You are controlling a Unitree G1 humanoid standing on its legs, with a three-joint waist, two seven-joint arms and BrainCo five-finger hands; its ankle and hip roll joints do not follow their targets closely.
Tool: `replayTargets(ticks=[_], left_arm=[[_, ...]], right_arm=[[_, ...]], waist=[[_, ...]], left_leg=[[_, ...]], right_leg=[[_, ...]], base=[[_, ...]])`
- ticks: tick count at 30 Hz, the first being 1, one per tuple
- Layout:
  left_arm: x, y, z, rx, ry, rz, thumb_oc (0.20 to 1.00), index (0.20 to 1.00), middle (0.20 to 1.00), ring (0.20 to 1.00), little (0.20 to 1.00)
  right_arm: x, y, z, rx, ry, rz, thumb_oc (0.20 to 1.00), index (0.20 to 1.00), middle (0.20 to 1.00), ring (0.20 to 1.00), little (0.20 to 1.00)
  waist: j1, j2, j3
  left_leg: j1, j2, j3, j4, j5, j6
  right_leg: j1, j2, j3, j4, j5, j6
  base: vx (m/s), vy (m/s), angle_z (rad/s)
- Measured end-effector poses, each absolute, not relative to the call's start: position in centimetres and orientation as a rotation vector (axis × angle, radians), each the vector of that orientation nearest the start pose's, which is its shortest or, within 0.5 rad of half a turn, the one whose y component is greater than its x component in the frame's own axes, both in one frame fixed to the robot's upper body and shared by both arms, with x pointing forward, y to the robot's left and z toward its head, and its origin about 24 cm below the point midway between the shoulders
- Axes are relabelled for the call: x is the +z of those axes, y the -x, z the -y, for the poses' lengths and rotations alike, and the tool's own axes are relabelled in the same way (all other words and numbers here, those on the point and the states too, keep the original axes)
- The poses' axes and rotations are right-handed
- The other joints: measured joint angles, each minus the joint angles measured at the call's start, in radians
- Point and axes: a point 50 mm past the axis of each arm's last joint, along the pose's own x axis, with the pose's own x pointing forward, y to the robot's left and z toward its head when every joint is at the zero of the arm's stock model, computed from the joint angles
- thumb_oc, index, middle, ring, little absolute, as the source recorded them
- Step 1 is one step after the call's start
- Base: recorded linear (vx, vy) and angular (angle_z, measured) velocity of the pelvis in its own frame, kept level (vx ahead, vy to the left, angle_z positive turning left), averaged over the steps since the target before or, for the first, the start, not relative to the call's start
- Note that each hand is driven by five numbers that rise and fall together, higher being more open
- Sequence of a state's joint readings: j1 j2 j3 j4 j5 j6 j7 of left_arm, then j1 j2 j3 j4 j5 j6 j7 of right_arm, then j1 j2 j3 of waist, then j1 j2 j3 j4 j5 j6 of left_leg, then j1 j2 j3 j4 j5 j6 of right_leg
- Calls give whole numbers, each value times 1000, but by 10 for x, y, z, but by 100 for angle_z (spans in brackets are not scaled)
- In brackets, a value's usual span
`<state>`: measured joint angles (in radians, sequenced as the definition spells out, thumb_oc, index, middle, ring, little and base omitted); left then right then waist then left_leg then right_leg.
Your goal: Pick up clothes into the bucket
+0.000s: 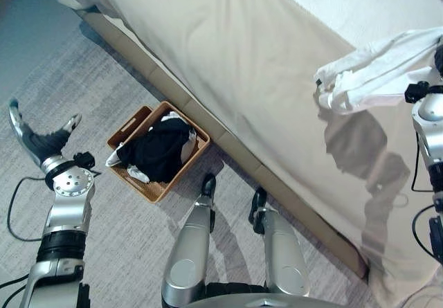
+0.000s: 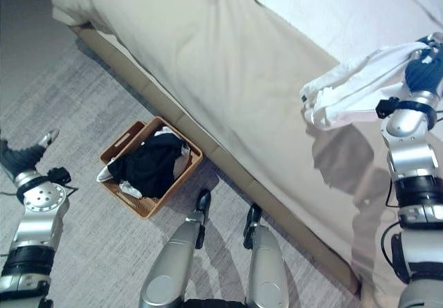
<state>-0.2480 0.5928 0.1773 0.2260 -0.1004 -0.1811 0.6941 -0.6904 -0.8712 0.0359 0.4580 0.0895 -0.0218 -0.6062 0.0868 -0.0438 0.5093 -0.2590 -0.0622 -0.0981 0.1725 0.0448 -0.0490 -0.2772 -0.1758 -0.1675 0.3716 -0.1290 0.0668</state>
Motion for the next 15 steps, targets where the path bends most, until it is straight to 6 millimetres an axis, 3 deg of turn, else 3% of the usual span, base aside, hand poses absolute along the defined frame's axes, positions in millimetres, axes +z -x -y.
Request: replayTargets(ticks=[3,6,11,13,15], left_arm=[[169,-273,-296,665,-383,528,1000,1000,1000,1000,1000],[176,-279,-270,401,-510,539,1000,1000,1000,1000,1000],[161,-285,-222,49,-550,504,1000,1000,1000,1000,1000],[159,-292,-203,-66,-599,493,1000,1000,1000,1000,1000],[159,-295,-186,-163,-613,498,1000,1000,1000,1000,1000]], right_arm=[[250,-319,315,-704,608,544,200,200,200,200,200],[241,-320,309,-611,623,520,200,200,200,200,200],[225,-323,296,-459,667,471,200,200,200,200,200],[224,-325,292,-406,688,459,200,200,200,200,200],[223,-326,282,-333,703,461,200,200,200,200,200]], waist=[[-19,26,-51],[-31,55,-133],[-53,63,-236],[-93,63,-257],[-103,61,-279]], left_leg=[[78,8,-6,-51,9,4],[144,20,14,-103,12,5],[245,34,43,-156,8,2],[286,47,58,-169,2,-7],[327,51,72,-178,1,-8]], right_leg=[[78,10,-8,-45,0,4],[137,29,-4,-101,6,9],[237,52,25,-188,21,16],[284,66,34,-230,34,19],[319,69,52,-257,35,21]], base=[[133,-79,2],[129,-62,-15],[103,-55,-26],[101,-39,-18],[91,-38,-29]])
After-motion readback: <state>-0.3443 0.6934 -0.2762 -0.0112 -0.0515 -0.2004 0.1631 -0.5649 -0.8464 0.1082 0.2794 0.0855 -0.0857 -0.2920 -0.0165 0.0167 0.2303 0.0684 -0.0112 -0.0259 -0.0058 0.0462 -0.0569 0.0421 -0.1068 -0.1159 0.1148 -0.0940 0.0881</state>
